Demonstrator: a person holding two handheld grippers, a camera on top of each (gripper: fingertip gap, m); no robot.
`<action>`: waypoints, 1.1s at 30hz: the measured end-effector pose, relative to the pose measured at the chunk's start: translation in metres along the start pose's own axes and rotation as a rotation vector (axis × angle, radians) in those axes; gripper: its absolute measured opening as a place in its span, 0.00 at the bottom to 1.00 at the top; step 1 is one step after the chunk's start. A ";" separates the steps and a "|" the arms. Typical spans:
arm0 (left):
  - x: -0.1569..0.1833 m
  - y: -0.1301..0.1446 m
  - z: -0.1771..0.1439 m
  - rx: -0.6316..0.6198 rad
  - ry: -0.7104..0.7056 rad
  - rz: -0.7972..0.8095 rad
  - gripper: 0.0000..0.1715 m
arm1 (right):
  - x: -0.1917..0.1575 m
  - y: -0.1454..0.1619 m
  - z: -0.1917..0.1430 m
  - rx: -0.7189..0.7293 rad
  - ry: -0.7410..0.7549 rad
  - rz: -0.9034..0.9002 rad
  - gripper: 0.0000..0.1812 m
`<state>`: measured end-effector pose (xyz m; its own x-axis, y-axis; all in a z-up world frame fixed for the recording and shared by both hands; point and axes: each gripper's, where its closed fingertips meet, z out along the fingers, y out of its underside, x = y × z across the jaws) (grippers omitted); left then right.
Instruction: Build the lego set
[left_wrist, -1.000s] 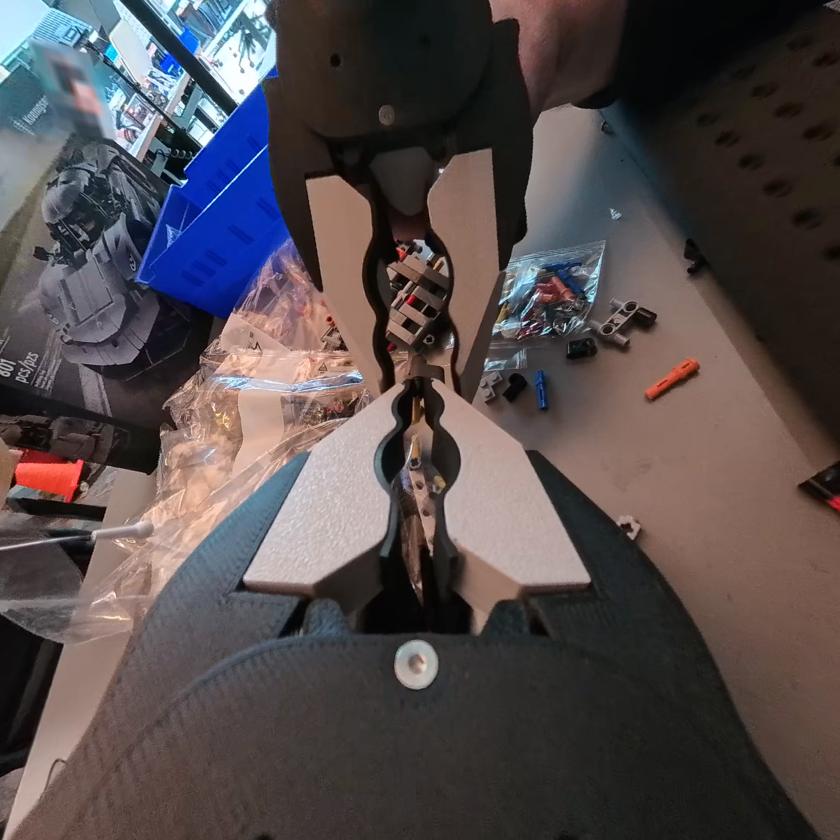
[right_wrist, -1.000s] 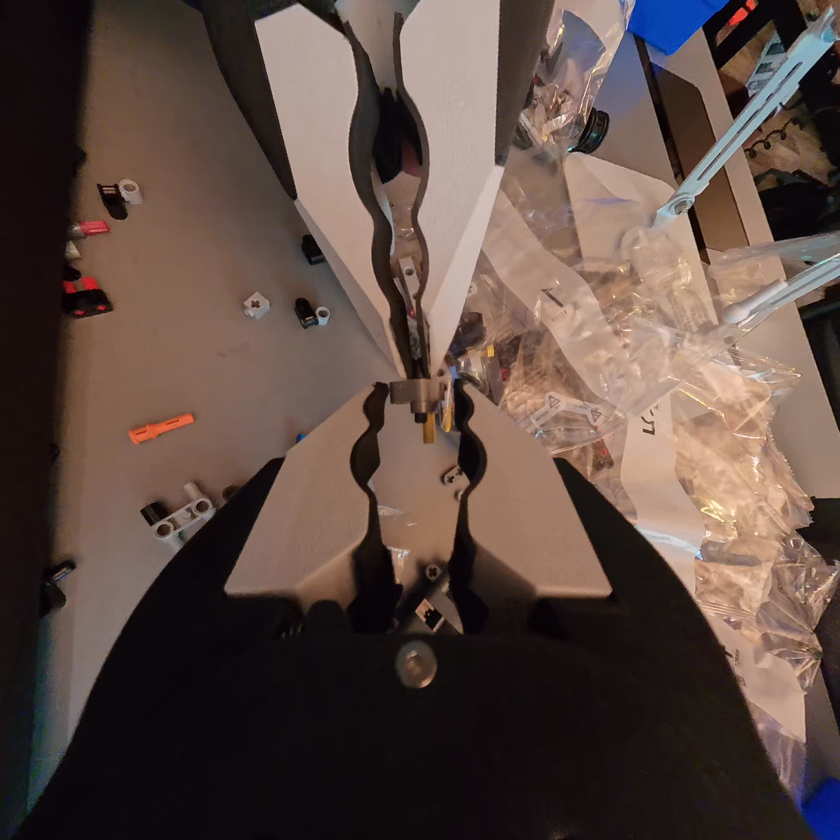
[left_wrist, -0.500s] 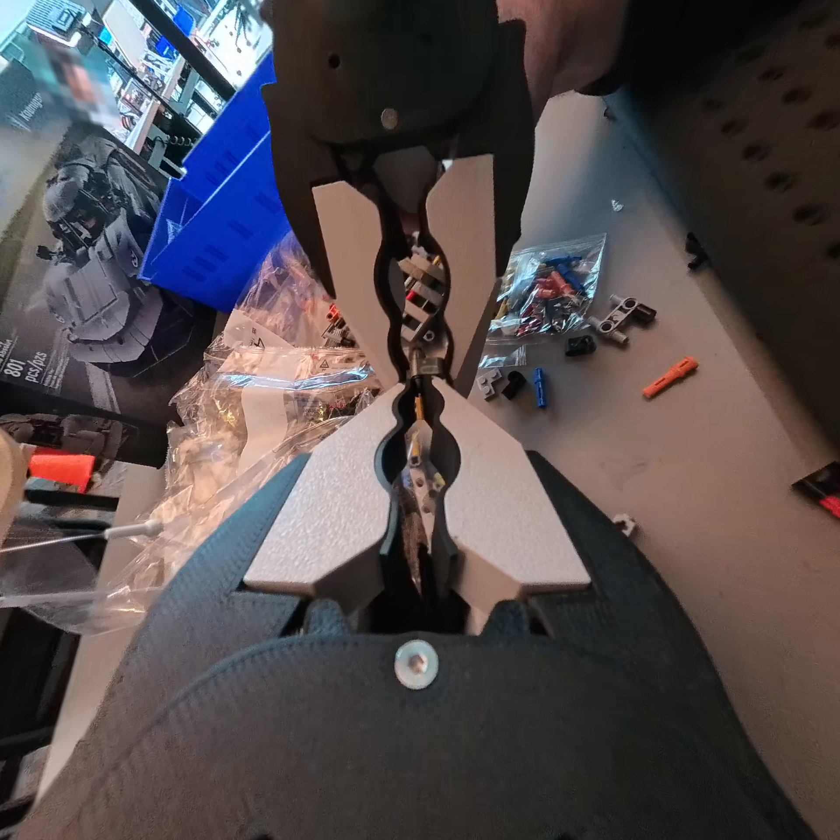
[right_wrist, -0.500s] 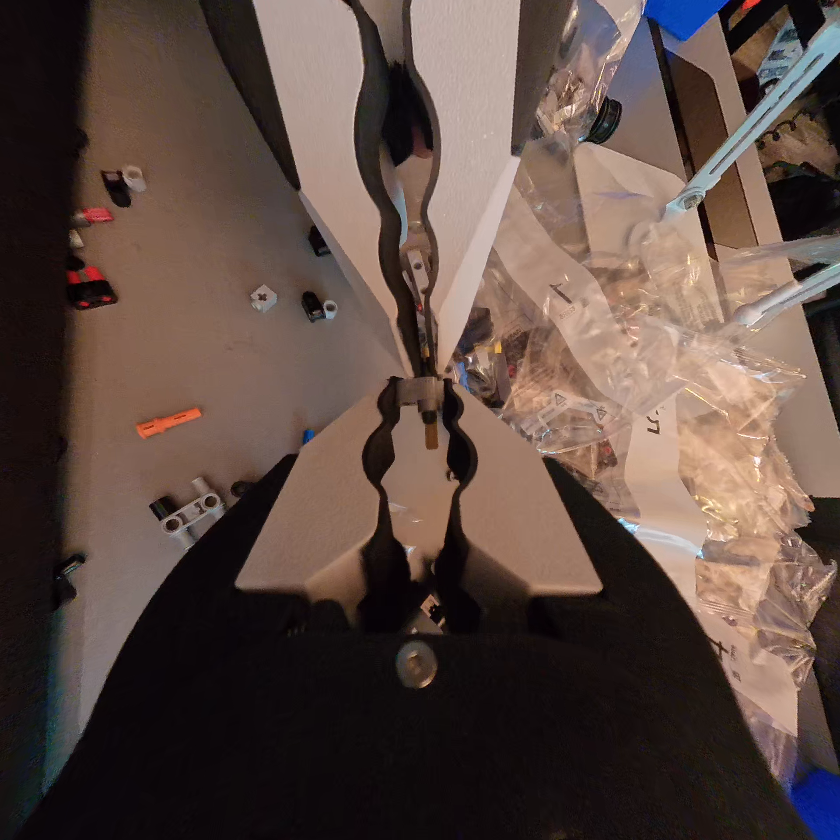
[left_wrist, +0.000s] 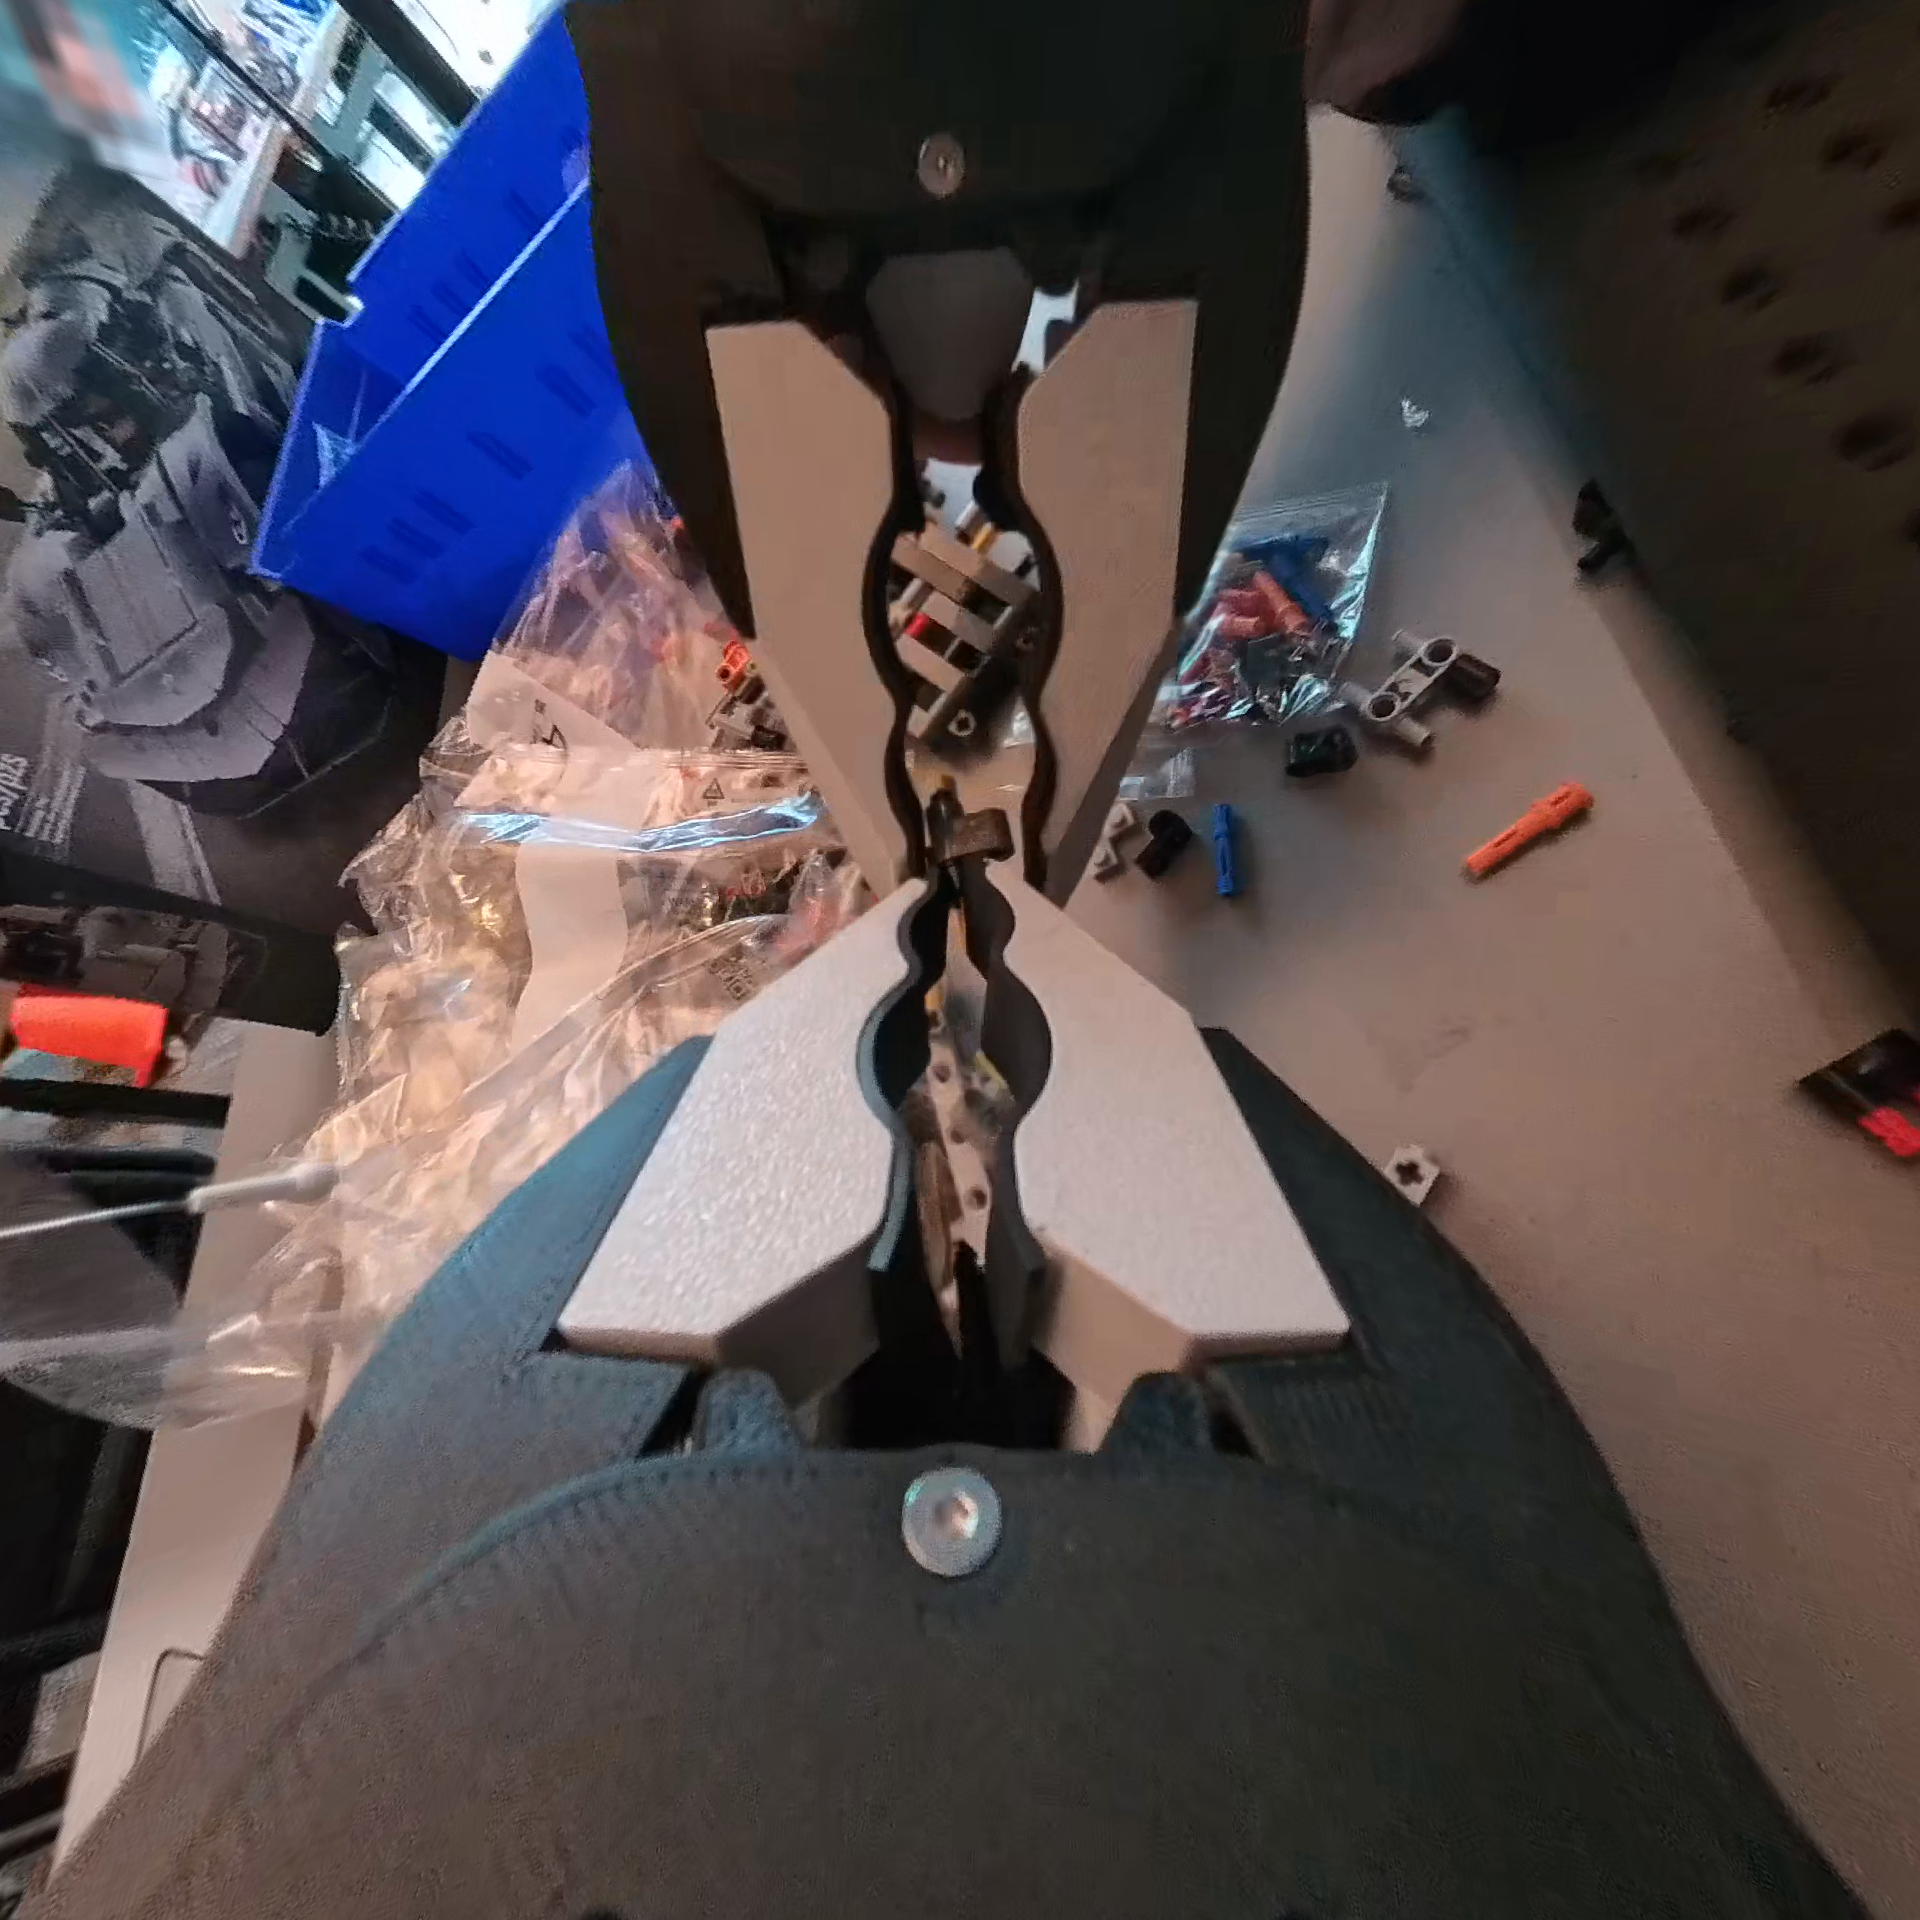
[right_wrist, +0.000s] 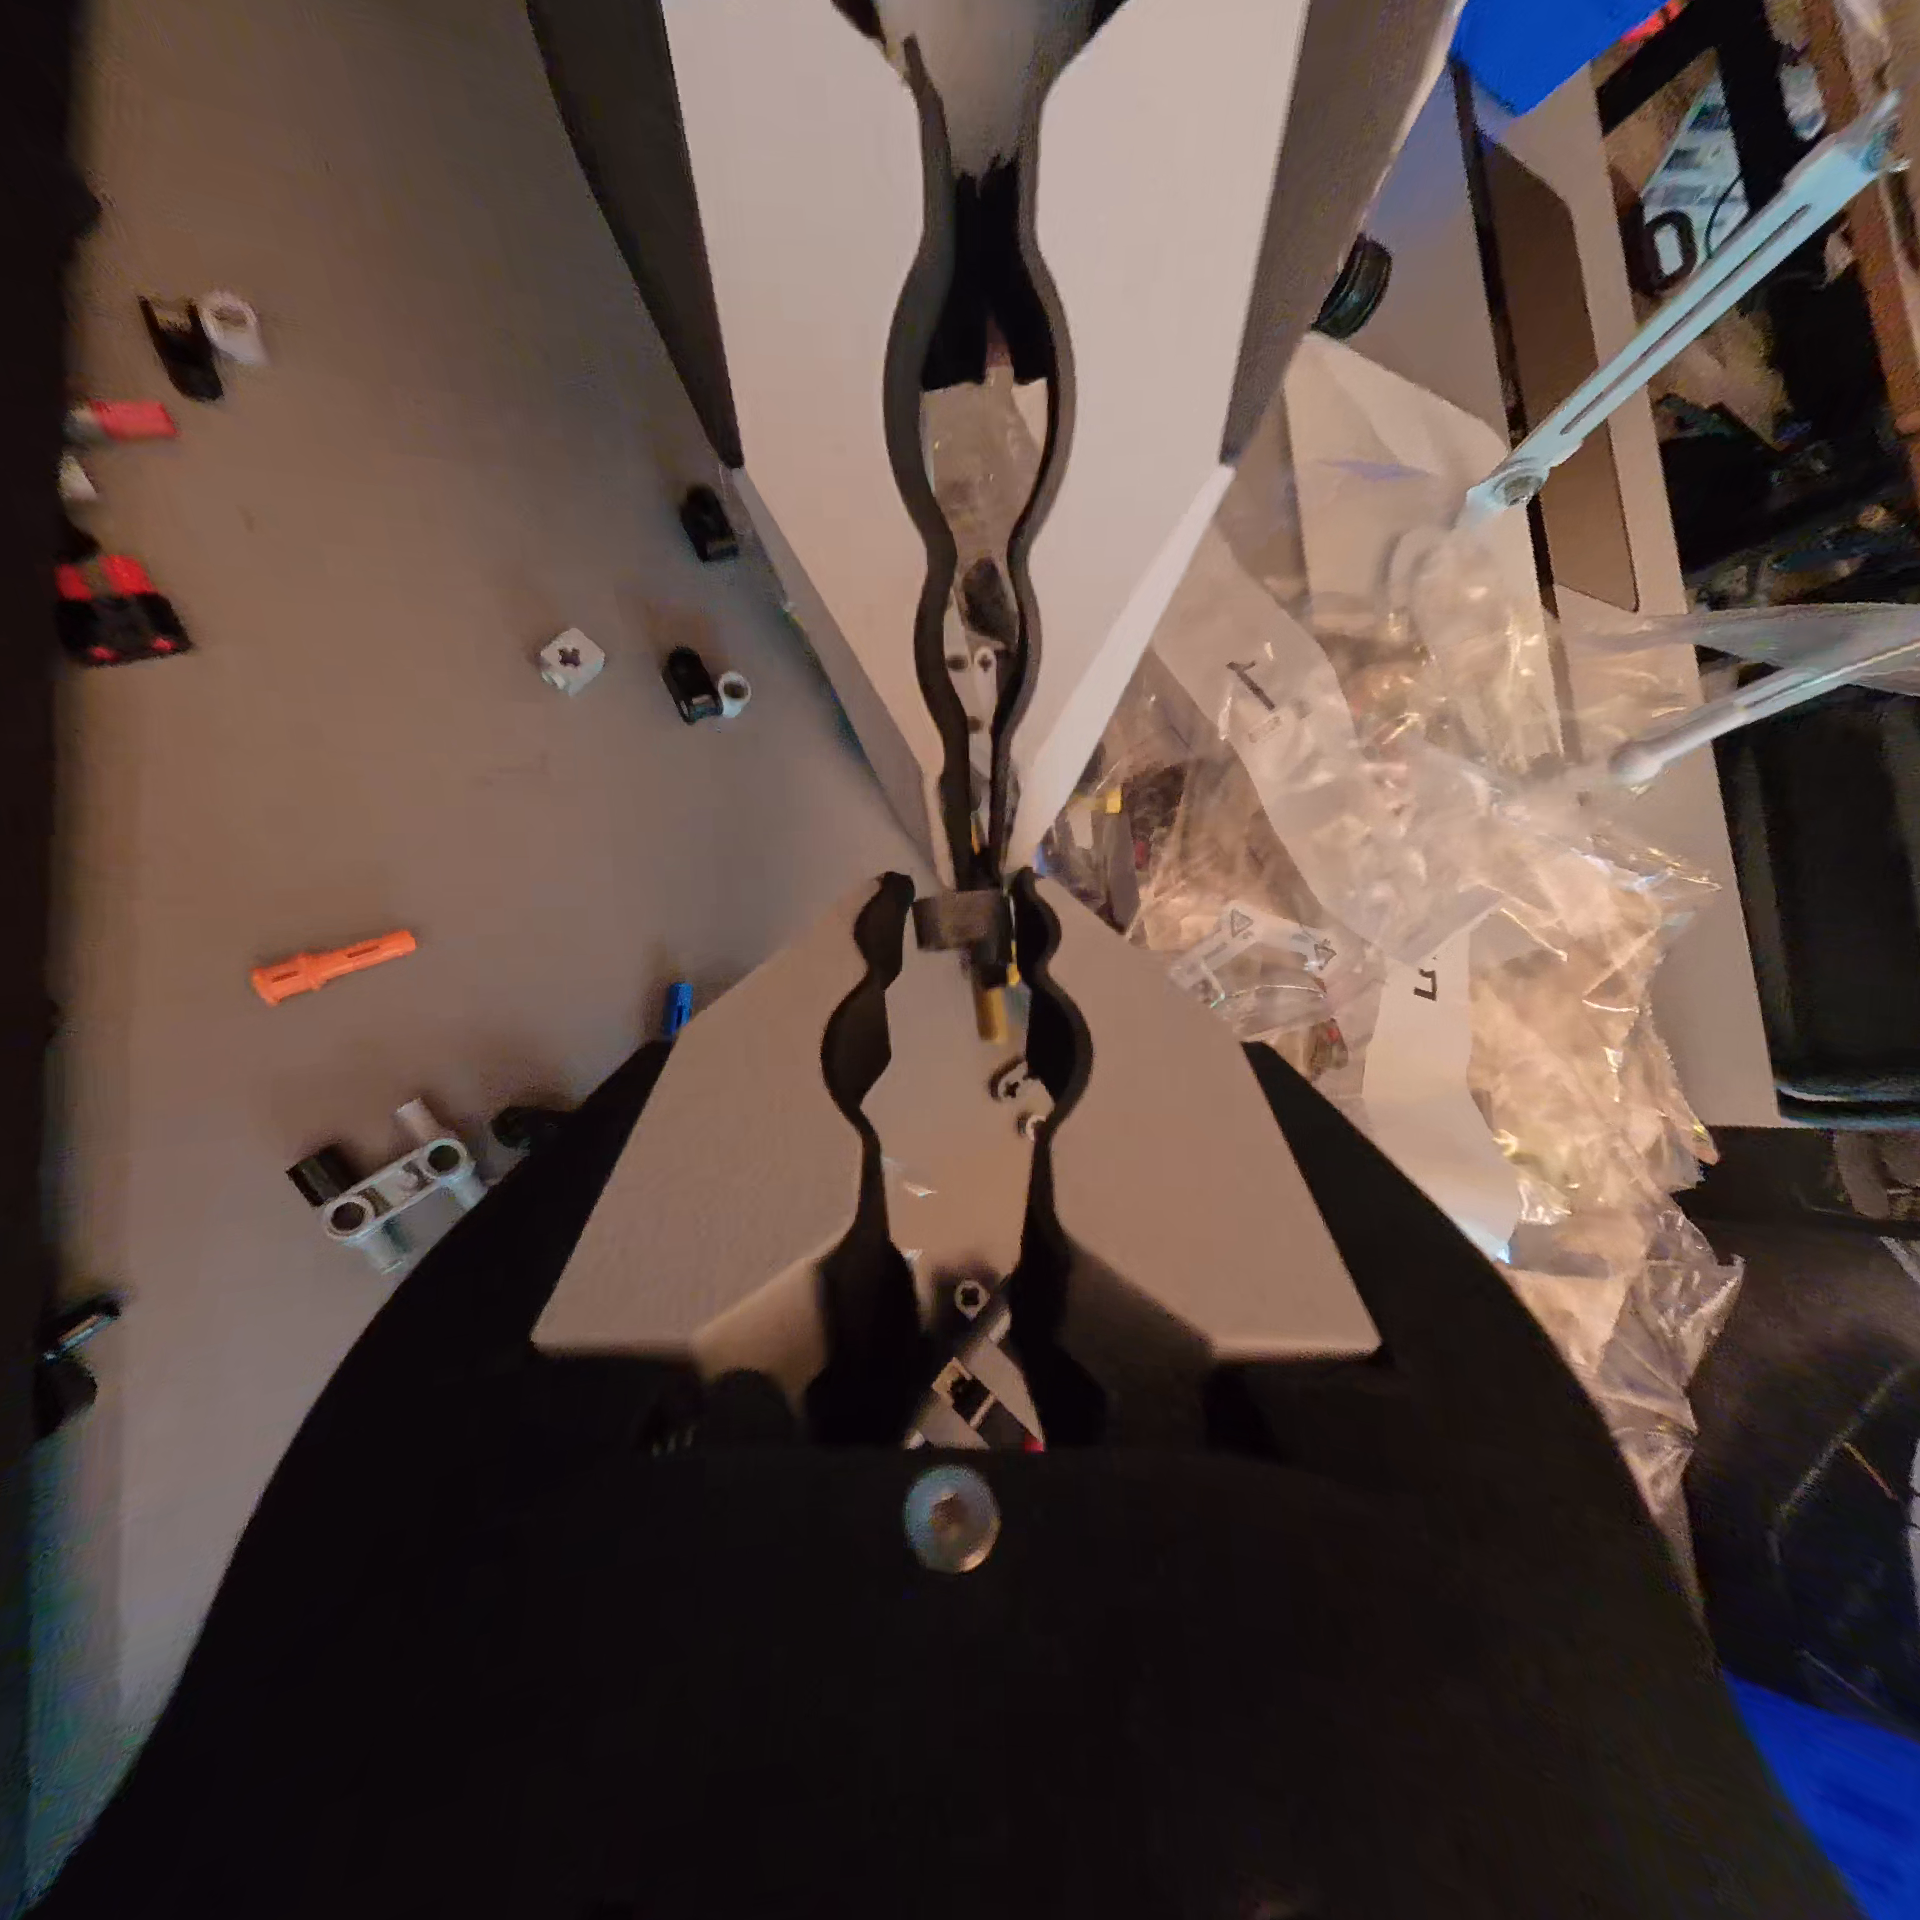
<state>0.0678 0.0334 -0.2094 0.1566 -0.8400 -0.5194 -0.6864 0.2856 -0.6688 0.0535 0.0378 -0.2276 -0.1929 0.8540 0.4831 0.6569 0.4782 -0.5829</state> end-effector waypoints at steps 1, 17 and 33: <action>0.002 0.001 0.003 -0.009 0.010 -0.001 0.01 | -0.001 0.003 0.002 -0.019 0.003 -0.010 0.10; 0.001 -0.004 -0.001 0.014 0.011 -0.007 0.00 | -0.003 -0.001 -0.003 0.020 -0.054 0.069 0.07; -0.014 -0.009 -0.023 0.118 0.005 -0.101 0.00 | 0.008 0.001 -0.024 0.156 -0.085 0.174 0.07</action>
<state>0.0559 0.0320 -0.1838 0.2171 -0.8693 -0.4441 -0.5789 0.2517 -0.7756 0.0699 0.0398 -0.2089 -0.1515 0.9373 0.3139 0.5663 0.3426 -0.7496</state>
